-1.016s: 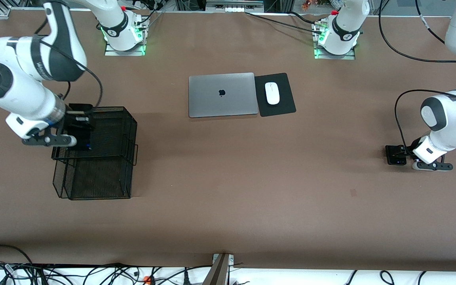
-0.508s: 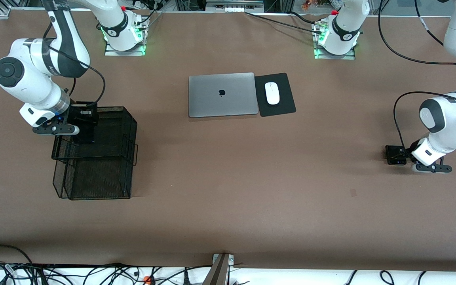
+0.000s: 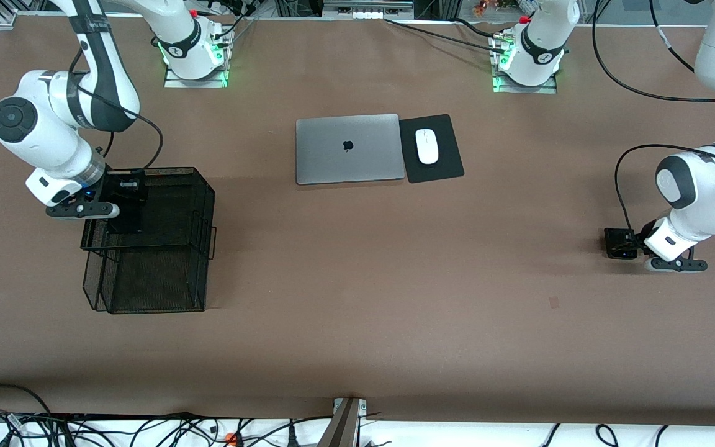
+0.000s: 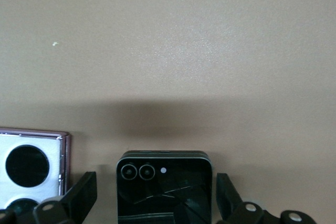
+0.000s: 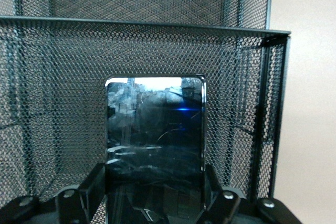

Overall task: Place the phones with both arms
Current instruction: 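Lower the black phone into the basket and open the right gripper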

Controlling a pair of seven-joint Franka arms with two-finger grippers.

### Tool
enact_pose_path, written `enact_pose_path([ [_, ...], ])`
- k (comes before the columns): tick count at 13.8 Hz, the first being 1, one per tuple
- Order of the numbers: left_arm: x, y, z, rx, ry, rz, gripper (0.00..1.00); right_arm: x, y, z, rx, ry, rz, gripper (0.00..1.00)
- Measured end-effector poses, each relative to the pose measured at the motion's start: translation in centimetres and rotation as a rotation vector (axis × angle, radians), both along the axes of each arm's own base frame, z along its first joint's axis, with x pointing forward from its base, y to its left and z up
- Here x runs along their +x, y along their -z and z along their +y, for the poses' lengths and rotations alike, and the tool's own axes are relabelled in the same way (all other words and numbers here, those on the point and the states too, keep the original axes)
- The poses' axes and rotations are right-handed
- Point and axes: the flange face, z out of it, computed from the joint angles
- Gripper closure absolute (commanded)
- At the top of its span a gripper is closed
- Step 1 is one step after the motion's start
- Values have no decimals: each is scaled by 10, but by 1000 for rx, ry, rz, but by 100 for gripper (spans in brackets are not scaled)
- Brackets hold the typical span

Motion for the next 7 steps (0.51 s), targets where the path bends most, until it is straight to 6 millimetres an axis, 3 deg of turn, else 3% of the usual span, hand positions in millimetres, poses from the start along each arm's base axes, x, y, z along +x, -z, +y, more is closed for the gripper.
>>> enact_pose_path([
  [4,-1,4,-1,-3,-2,6,0,0,10,-8,-11,14,17,66],
  [7,-2,9,-1,-6,-5,14,0,1,11,-20,-13,9,5,56],
])
